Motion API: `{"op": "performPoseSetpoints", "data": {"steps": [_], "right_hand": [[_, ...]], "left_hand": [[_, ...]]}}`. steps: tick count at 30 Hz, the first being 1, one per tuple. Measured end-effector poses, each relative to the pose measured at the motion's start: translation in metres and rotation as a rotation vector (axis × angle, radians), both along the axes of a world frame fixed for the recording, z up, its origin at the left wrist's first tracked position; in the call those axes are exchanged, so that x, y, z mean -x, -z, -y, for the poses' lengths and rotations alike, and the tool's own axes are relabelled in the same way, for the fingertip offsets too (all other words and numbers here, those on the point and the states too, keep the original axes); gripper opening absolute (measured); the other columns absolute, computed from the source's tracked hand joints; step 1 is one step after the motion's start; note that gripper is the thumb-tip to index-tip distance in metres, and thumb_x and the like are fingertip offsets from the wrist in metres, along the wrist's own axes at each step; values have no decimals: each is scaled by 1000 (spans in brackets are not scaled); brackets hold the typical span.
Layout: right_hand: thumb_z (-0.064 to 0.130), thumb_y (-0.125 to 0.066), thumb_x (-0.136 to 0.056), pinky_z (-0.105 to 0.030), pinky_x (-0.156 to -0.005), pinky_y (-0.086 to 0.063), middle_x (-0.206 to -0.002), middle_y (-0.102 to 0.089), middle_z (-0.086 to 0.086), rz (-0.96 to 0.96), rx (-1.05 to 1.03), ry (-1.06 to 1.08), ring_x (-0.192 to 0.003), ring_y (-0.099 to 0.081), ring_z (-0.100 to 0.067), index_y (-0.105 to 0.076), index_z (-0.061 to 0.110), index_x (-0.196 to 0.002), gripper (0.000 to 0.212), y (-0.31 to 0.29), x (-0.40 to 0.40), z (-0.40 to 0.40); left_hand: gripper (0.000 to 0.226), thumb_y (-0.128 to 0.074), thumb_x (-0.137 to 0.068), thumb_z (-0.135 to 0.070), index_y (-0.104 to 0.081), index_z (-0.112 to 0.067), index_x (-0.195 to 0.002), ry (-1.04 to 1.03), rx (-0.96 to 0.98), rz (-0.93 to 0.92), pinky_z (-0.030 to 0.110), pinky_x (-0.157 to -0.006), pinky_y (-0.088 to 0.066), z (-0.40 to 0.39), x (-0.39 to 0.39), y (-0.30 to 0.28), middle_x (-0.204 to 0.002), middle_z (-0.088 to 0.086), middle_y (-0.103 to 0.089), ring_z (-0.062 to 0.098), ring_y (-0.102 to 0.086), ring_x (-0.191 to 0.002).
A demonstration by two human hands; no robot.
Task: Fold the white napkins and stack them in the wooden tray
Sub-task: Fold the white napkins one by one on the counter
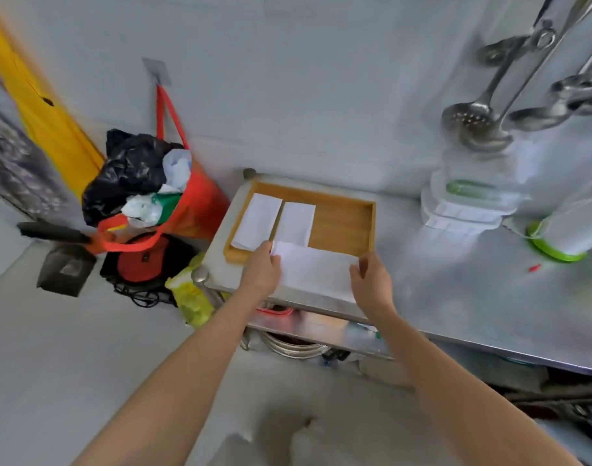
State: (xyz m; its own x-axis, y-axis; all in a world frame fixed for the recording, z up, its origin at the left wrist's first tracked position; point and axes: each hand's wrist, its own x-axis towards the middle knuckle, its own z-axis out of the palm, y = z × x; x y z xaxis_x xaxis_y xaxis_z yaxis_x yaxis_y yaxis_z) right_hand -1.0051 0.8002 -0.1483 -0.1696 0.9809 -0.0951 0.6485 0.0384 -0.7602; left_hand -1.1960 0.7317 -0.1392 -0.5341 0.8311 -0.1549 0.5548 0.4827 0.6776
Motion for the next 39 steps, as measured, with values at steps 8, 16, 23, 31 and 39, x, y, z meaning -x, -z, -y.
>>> {"op": "performPoseSetpoints", "data": {"steps": [8, 16, 23, 31, 39], "right_hand": [[9, -52, -87, -28, -53, -38, -67, -48, -2, 128, 247, 148, -64, -49, -21, -47, 8, -85, 5, 21, 24, -55], [6, -50, -83, -26, -49, -35, -70, -51, 0, 117, 401, 472, -61, -47, -15, -50, 13, -79, 9, 35, 60, -63], [7, -49, -89, -17, -46, -28, -69, -49, 5, 195, 428, 506, -60, -45, -8, -46, 24, -72, 24, 47, 76, -66], [9, -44, -92, -28, -70, -39, -77, -50, 1, 441, 334, 350, -76, -47, -19, -50, 15, -100, 12, 49, 92, -60], [16, -45, -95, -30, -82, -38, -102, -62, -1, 498, 63, 386, -96, -53, -23, -51, 15, -107, 14, 24, 22, -35]], "left_hand": [[22, -43, -97, -11, -54, -7, -116, 242, 60, -70, 32, -75, -41, -150, 32, 12, -111, 11, -60, 30, -57, -104], [23, -48, -97, -13, -57, -8, -118, 645, 92, -119, 29, -80, -44, -242, 26, 33, -117, 11, -62, 26, -58, -106], [20, -49, -98, -15, -57, -11, -115, 795, 126, -136, 24, -73, -44, -264, 25, 56, -112, 7, -64, 22, -61, -100], [21, -50, -97, -15, -57, -12, -117, 903, 166, -257, 32, -85, -49, -269, 32, 70, -113, 6, -64, 23, -61, -103], [20, -52, -97, -20, -59, -17, -115, 1139, -70, -234, 27, -83, -52, -251, -32, 17, -112, 0, -64, 16, -60, -102]]}}
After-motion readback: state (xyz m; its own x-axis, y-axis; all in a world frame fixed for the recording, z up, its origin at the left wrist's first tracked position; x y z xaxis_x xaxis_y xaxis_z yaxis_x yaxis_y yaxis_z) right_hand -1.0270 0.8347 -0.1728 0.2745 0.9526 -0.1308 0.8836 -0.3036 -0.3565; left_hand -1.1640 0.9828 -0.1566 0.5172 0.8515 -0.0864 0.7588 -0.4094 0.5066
